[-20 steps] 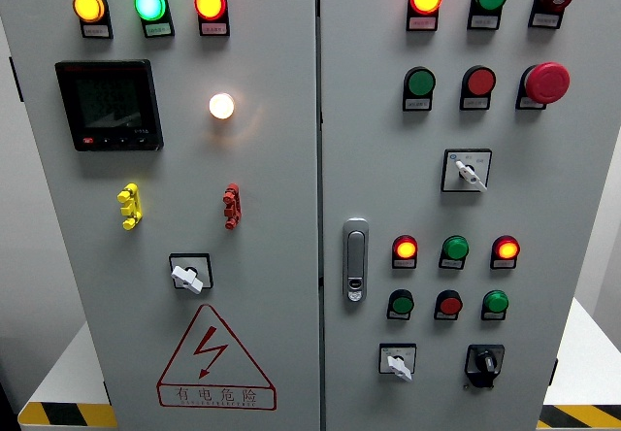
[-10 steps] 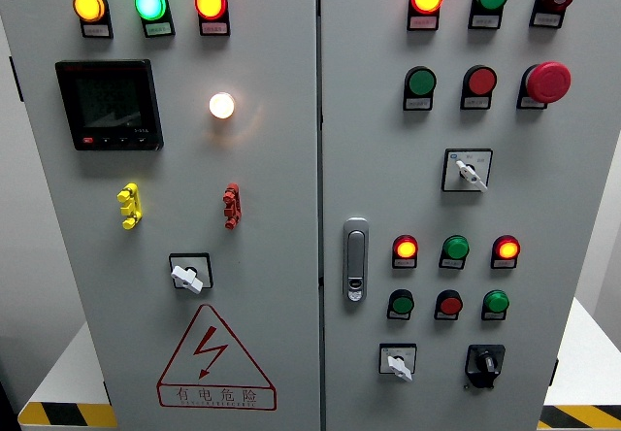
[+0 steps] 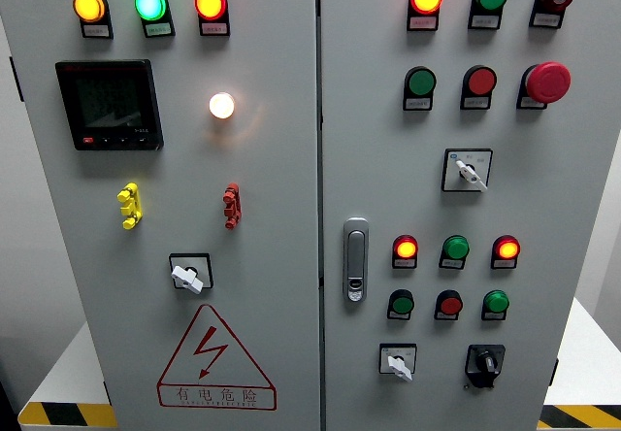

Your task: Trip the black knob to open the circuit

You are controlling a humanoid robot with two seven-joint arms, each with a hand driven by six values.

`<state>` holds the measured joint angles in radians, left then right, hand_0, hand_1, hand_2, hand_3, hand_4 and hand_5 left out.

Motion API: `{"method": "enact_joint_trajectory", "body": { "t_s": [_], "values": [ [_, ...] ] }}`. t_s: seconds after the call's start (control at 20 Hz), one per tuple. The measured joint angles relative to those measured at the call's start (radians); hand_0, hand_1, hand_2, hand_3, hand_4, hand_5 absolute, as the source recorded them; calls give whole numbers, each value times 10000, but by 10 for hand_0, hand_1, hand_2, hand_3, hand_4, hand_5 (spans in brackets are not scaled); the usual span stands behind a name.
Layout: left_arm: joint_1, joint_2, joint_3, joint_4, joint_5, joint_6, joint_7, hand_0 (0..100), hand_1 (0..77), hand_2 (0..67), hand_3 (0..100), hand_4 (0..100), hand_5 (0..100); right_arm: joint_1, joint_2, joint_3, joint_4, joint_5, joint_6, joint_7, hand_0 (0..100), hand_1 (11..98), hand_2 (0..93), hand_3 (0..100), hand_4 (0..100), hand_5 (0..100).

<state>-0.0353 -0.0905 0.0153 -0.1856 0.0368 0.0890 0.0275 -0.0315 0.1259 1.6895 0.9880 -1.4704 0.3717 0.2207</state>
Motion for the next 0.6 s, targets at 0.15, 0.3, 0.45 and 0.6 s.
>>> {"method": "enact_joint_trajectory", "body": {
  "t_s": [0.15, 0.3, 0.45, 0.6],
  "values": [
    [0, 0, 0, 0, 0, 0, 0, 0, 0, 195, 262, 99, 86, -159, -2, -343, 1530, 353, -251, -304, 839, 461, 0, 444, 441, 478],
    [0, 0, 0, 0, 0, 0, 0, 0, 0, 195, 262, 99, 86, -241, 3, -600, 2753, 702, -377, -585, 847, 474, 0, 482, 507, 513],
    [0, 0, 0, 0, 0, 0, 1, 0, 0, 195, 262, 99, 86, -282, 13, -776, 3479, 755, -594, -623, 868, 490, 0, 559, 588, 573],
    [0, 0, 0, 0, 0, 0, 0, 0, 0, 195, 262, 99, 86, -296, 16, -959, 3977, 759, -854, -626, 898, 494, 0, 637, 657, 634]
  ]
}}
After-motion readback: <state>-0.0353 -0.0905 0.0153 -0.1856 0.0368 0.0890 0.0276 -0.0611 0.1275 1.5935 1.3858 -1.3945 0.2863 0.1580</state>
